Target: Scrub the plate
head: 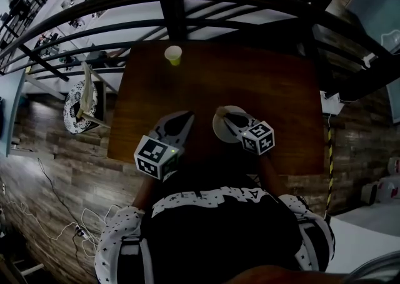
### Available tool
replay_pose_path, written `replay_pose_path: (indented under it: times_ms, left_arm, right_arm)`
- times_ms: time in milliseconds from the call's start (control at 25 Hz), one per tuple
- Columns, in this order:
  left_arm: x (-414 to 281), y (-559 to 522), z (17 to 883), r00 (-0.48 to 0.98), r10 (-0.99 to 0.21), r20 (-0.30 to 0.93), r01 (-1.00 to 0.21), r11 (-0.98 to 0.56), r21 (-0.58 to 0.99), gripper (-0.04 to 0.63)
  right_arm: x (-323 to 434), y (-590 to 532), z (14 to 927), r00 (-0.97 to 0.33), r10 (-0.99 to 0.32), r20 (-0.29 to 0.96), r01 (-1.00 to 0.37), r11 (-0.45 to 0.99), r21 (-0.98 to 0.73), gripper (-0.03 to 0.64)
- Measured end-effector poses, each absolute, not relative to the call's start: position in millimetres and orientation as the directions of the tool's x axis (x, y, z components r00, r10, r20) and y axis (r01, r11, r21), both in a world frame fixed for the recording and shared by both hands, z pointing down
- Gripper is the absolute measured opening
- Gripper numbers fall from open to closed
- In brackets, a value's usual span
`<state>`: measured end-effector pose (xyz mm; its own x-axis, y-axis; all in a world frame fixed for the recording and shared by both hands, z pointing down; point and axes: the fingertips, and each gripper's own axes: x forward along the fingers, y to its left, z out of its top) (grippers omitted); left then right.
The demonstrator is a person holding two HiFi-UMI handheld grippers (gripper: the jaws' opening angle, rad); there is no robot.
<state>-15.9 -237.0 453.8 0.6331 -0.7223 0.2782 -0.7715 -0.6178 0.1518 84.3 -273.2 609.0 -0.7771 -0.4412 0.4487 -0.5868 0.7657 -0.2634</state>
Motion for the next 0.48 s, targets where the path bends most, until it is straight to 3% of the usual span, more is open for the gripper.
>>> replay_pose_path:
  times_ms: [480]
  left_arm:
    - [-23, -235, 454, 0.610, -0.741, 0.281, -0.791, -0.592, 0.155, 0.014]
  right_arm:
    - [73, -289, 610, -0.762, -0.440, 0.475, -0.590, 0.775, -0.227, 0.049]
